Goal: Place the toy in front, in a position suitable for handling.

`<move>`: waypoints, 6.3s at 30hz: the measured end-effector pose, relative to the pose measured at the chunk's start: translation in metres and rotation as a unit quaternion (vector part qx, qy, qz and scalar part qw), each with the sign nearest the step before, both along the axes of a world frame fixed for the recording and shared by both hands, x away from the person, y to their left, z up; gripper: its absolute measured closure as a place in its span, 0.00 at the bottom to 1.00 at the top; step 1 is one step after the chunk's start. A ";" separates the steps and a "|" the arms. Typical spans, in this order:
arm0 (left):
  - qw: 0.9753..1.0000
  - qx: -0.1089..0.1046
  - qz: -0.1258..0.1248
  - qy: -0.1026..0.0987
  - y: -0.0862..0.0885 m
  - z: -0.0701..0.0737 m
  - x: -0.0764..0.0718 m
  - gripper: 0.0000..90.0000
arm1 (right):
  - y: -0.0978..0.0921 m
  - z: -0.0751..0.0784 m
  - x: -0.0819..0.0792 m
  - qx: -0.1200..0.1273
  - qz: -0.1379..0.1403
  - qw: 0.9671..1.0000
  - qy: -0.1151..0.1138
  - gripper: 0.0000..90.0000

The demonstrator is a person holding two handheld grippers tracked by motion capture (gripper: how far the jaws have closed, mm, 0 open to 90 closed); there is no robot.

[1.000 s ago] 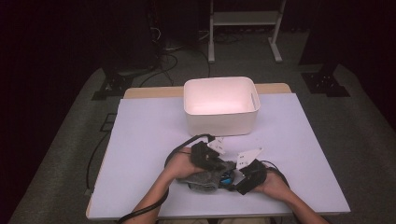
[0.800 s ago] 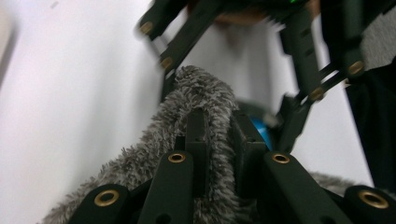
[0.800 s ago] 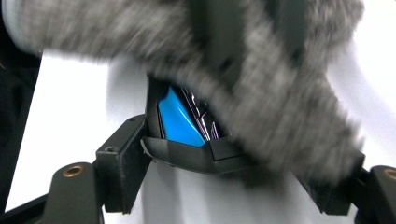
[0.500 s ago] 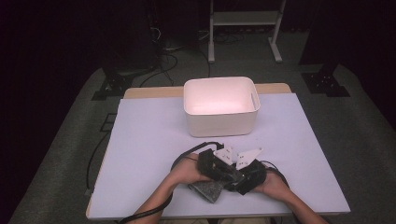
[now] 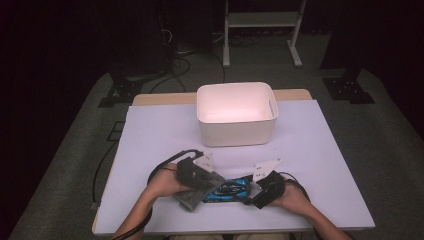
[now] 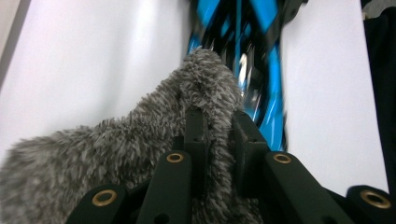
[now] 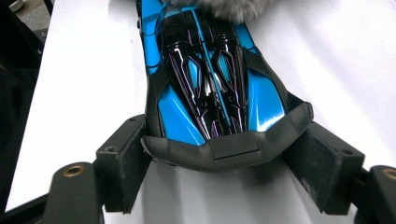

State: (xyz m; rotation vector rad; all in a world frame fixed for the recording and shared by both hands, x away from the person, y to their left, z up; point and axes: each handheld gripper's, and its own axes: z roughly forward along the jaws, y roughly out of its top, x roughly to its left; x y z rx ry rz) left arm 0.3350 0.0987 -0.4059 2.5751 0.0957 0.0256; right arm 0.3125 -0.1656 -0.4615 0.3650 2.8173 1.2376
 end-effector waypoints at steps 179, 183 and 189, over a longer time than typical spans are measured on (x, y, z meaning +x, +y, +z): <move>0.999 -0.012 0.013 0.039 0.005 -0.005 0.012 0.88 | 0.023 0.025 0.039 -0.041 0.015 0.995 0.091 0.27; 0.999 -0.015 0.014 0.035 0.006 -0.004 0.011 0.88 | 0.023 0.019 0.046 -0.027 0.014 0.991 0.132 0.28; 0.998 -0.030 0.041 0.037 0.011 0.000 0.017 0.88 | 0.021 0.012 0.052 -0.007 0.019 0.983 0.181 0.34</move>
